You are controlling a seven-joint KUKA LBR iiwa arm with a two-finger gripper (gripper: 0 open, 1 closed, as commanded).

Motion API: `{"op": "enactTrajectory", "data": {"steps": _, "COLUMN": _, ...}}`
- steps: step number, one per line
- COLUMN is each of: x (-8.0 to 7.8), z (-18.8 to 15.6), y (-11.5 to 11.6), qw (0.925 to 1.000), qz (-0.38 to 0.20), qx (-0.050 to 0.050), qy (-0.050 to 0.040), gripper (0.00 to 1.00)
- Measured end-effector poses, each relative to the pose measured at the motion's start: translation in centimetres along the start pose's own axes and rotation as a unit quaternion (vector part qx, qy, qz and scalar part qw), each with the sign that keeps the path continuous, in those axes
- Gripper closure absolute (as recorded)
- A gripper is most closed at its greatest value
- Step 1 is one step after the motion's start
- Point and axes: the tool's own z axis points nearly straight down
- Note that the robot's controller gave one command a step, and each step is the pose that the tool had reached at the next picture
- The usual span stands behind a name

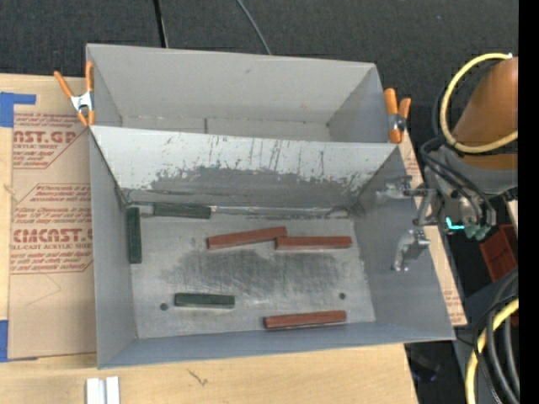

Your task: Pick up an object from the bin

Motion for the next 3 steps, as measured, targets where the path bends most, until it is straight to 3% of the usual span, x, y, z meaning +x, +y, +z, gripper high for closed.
{"op": "enactTrajectory", "data": {"steps": 1, "x": -0.2, "z": -0.4, "y": 0.1, "qw": 1.0, "qz": -0.001, "qx": 0.001, "qy": -0.0041, "gripper": 0.0}}
{"op": "enactTrajectory", "data": {"steps": 3, "x": -1.5, "z": 12.5, "y": 4.1, "qw": 0.9996, "qz": -0.028, "qx": 0.001, "qy": -0.0046, "gripper": 0.0}}
